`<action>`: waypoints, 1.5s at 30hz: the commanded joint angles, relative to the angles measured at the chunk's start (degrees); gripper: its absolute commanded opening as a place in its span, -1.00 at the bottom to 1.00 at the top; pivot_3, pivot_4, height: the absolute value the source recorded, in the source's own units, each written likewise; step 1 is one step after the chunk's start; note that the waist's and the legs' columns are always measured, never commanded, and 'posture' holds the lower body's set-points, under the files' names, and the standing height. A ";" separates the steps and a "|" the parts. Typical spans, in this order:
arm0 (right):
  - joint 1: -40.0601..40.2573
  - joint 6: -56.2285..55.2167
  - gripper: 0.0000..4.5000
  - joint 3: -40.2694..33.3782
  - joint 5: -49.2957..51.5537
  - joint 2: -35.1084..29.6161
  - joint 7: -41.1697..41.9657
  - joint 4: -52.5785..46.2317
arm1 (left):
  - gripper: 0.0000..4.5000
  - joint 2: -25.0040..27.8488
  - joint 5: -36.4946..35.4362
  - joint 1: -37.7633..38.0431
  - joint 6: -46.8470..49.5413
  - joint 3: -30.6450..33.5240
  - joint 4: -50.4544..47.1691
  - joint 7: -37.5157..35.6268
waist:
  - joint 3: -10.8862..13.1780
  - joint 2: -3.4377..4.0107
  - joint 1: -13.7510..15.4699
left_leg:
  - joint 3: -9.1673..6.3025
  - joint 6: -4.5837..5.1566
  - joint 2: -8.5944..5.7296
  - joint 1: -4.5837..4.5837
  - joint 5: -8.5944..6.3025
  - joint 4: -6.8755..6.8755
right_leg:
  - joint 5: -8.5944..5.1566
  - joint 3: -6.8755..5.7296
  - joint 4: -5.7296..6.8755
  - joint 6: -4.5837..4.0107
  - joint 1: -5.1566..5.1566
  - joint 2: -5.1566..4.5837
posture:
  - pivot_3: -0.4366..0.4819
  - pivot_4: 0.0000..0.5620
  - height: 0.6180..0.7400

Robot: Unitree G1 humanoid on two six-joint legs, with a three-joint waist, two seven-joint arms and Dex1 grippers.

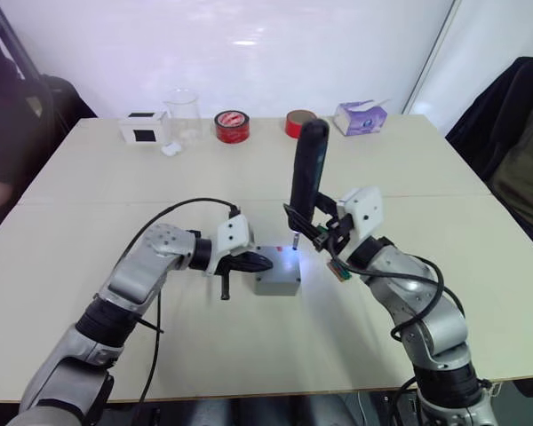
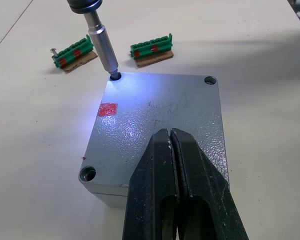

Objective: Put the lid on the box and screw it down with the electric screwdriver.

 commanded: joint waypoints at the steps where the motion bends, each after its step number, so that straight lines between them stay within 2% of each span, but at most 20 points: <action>1: -3.04 5.70 -0.17 -4.47 4.88 -0.15 -0.79 -1.42 | -1.00 1.00 -0.02 0.42 0.80 0.24 -0.28 -0.76 | 0.06 0.07 -0.06 | 0.00 0.00 0.00 -0.01 0.00 0.00 | 0.00 0.00 0.00 0.00 -0.01 -0.01 | -0.05 -0.47 1.00; 6: -11.63 13.67 -0.17 -11.96 14.17 -0.60 -3.31 -5.77 | -1.00 0.97 -0.71 -0.17 1.28 0.81 -0.86 -0.94 | 0.30 0.40 -0.03 | 0.02 0.00 0.00 -0.62 0.01 0.00 | 0.03 -0.01 0.05 0.01 -0.64 -0.09 | -0.05 -0.47 1.00; 10: -19.09 25.45 -0.17 -20.39 23.56 -4.13 -7.79 -6.23 | -1.00 0.35 -2.95 -1.38 2.33 2.24 -3.14 -1.17 | 0.51 0.61 -0.06 | 0.02 0.00 -0.01 -1.13 0.01 0.03 | 0.17 -0.04 0.16 0.25 -1.18 -0.08 | -0.05 -0.47 1.00; 13: -22.99 37.93 -0.17 -25.80 27.94 -9.85 -10.85 -2.90 | -1.00 0.83 -5.26 -2.87 3.50 3.88 -5.73 -2.09 | 0.53 0.61 -0.01 | -0.01 0.00 0.00 -1.57 0.01 0.05 | 0.18 -0.08 0.22 0.27 -1.62 -0.08 | -0.05 -0.47 1.00; 16: -25.04 51.57 -0.17 -27.74 30.63 -17.33 -10.01 1.04 | -1.00 1.18 -7.90 -4.45 4.98 5.81 -7.68 -2.73 | 0.61 0.63 0.01 | -0.07 0.00 -0.01 -1.90 0.02 0.09 | 0.19 -0.15 0.20 0.27 -1.88 -0.11 | -0.05 -0.47 1.00; 20: -24.01 62.64 -0.17 -24.19 29.12 -28.42 -7.35 7.20 | -1.00 2.08 -11.44 -6.19 5.93 8.50 -9.41 -4.15 | 0.93 0.91 -0.08 | -0.02 0.01 -0.06 -1.98 0.01 0.09 | 0.19 -0.15 0.11 0.27 -1.94 -0.17 | -0.05 -0.47 1.00; 25: -21.95 63.62 -0.17 -17.73 27.16 -35.35 -5.45 15.35 | -1.00 3.42 -13.79 -6.86 6.47 10.18 -11.02 -4.89 | 1.11 0.87 -0.43 | 0.01 0.07 -0.04 -1.97 -0.02 0.07 | 0.18 -0.10 0.04 0.28 -1.94 0.06 | -0.05 -0.47 1.00; 34: -22.83 62.52 -0.17 -9.90 21.50 -34.01 -3.07 27.80 | -1.00 3.57 -16.67 -6.78 7.95 11.50 -13.57 -2.98 | 1.30 0.89 -0.21 | 0.04 0.09 0.01 -1.99 -0.03 0.09 | 0.19 -0.02 0.07 0.30 -1.99 0.27 | -0.05 -0.47 1.00; 39: -24.03 61.01 -0.17 -7.02 18.94 -33.37 -1.20 30.98 | -1.00 3.79 -17.51 -6.61 8.88 11.77 -14.86 -1.71 | 1.30 0.88 -0.13 | 0.06 0.09 -0.02 -2.00 -0.03 0.11 | 0.22 -0.03 0.06 0.36 -1.99 0.25 | -0.05 -0.47 1.00; 41: -24.52 60.17 0.27 -6.00 17.88 -33.15 -0.52 31.77 | -1.00 3.86 -17.69 -6.40 9.35 12.07 -15.33 -1.05 | 1.31 0.87 -0.14 | 0.06 0.09 -0.02 -1.99 -0.03 0.11 | 0.22 -0.03 0.07 0.36 -1.99 0.26 | -0.05 -0.47 1.00; 42: -24.80 59.76 0.35 -5.84 17.66 -33.24 0.10 31.73 | -1.00 3.91 -17.76 -6.28 9.61 12.22 -15.47 -0.73 | 1.30 0.87 -0.14 | 0.06 0.09 -0.02 -1.99 -0.03 0.13 | 0.23 -0.03 0.07 0.37 -1.99 0.26 | -0.05 -0.47 1.00; 45: -26.14 59.73 0.84 -6.26 17.38 -33.82 1.49 30.63 | -1.00 4.10 -18.13 -5.74 10.51 12.92 -15.22 0.31 | 1.31 0.87 -0.14 | 0.06 0.09 -0.01 -1.99 -0.03 0.13 | 0.23 -0.03 0.07 0.37 -1.99 0.27 | -0.05 -0.47 1.00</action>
